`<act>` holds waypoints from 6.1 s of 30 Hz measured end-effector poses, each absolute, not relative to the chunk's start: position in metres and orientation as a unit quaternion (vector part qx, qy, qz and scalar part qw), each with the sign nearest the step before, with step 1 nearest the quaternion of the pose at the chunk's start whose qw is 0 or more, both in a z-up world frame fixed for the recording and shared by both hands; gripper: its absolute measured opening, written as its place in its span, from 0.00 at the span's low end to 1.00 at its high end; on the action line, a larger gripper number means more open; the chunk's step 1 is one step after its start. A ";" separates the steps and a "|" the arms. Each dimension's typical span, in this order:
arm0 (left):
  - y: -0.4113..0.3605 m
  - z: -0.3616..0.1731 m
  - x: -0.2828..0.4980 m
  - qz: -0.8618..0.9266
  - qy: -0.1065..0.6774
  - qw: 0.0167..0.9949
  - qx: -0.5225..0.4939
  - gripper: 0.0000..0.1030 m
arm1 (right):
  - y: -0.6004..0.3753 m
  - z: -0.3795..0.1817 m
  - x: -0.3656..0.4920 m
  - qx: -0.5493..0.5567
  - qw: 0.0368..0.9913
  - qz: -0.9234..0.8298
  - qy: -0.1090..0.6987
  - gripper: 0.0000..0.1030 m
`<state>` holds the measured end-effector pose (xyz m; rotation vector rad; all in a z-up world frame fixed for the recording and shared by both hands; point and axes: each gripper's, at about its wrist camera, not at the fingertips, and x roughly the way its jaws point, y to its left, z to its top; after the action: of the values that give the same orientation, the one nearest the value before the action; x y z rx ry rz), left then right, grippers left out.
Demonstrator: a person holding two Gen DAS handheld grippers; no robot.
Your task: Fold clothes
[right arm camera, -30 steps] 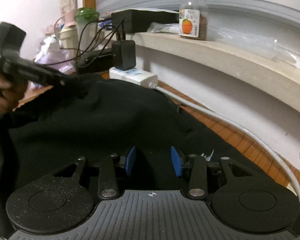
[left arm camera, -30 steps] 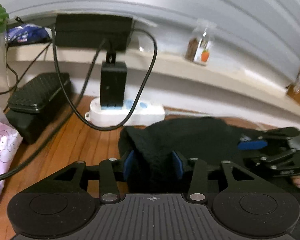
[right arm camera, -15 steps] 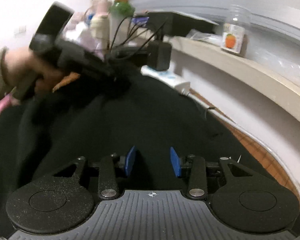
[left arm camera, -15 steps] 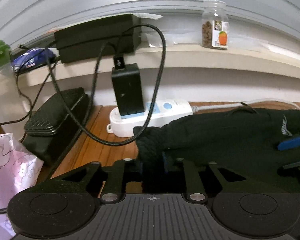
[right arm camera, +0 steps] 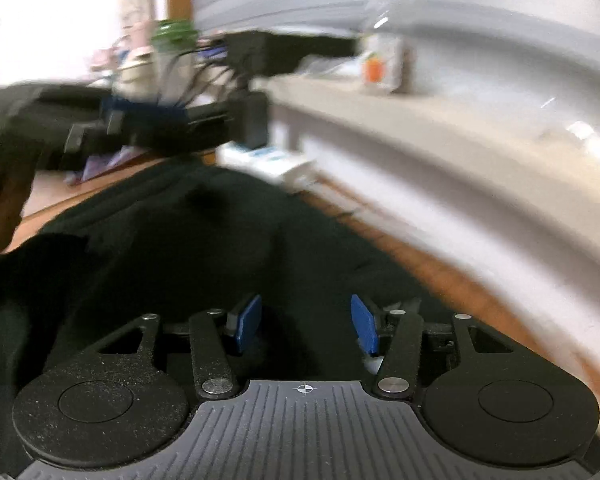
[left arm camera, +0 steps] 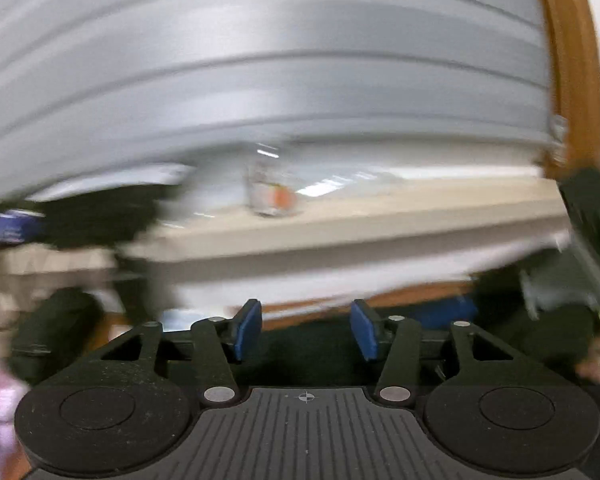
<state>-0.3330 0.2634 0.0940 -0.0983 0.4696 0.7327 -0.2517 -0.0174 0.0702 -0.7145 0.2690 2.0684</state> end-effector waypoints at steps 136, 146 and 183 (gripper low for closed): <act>0.129 0.065 -0.334 0.145 0.210 0.964 -0.078 0.08 | -0.513 0.051 0.210 0.053 0.904 0.382 0.187 0.12; 0.138 0.042 -0.330 0.144 0.215 0.962 -0.090 0.10 | -0.526 0.038 0.203 0.018 0.940 0.273 0.202 0.35; 0.144 0.040 -0.336 0.136 0.207 0.961 -0.120 0.27 | -0.570 0.025 0.231 0.056 0.932 0.266 0.240 0.19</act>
<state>-0.3356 0.1437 0.0405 -0.2424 0.4198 0.2753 0.2308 -0.5699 0.0253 0.1138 0.4914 0.5445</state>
